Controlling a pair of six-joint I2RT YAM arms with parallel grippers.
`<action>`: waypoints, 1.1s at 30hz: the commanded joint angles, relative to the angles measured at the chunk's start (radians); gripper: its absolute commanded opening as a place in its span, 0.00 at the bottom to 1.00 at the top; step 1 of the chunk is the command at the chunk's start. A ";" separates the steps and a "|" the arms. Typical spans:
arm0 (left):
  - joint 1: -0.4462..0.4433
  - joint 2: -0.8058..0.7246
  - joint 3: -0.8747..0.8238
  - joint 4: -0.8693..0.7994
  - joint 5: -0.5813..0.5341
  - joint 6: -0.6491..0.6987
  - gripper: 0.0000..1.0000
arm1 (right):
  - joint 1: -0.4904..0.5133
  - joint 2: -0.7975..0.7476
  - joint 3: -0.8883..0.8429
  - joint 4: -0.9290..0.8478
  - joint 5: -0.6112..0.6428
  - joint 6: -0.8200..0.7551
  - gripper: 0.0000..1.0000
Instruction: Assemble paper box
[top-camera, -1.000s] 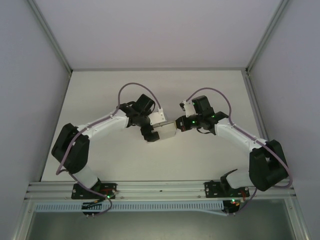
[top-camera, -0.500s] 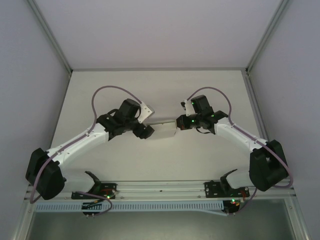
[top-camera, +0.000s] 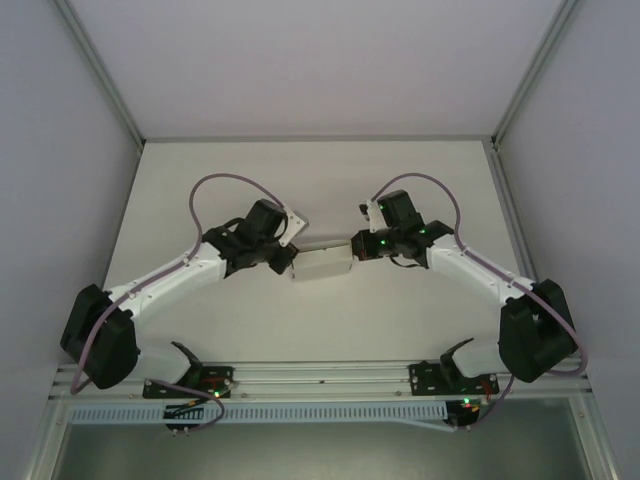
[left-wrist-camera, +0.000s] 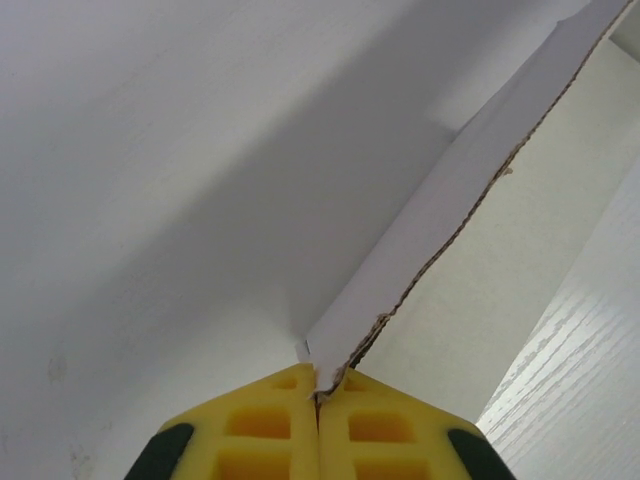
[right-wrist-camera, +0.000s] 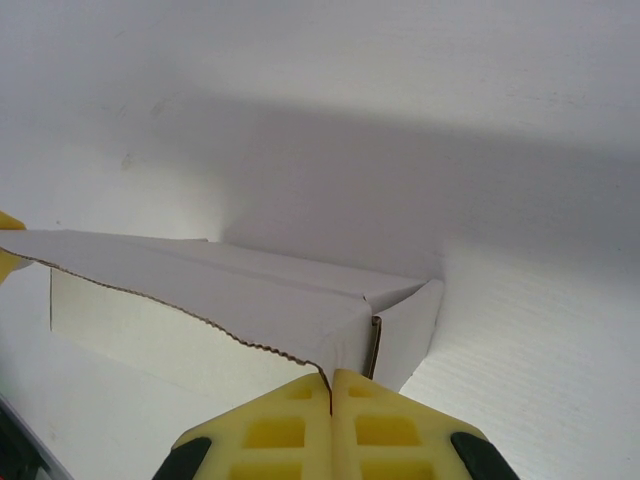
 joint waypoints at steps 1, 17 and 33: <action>0.006 0.023 0.032 0.012 0.011 -0.105 0.00 | 0.043 0.012 0.014 -0.059 0.112 0.063 0.00; -0.001 0.052 -0.027 0.130 0.002 -0.563 0.00 | 0.214 -0.038 -0.147 0.124 0.329 0.394 0.00; -0.213 -0.046 -0.498 0.663 -0.149 -0.429 0.00 | 0.233 -0.142 -0.374 0.419 0.310 0.257 0.00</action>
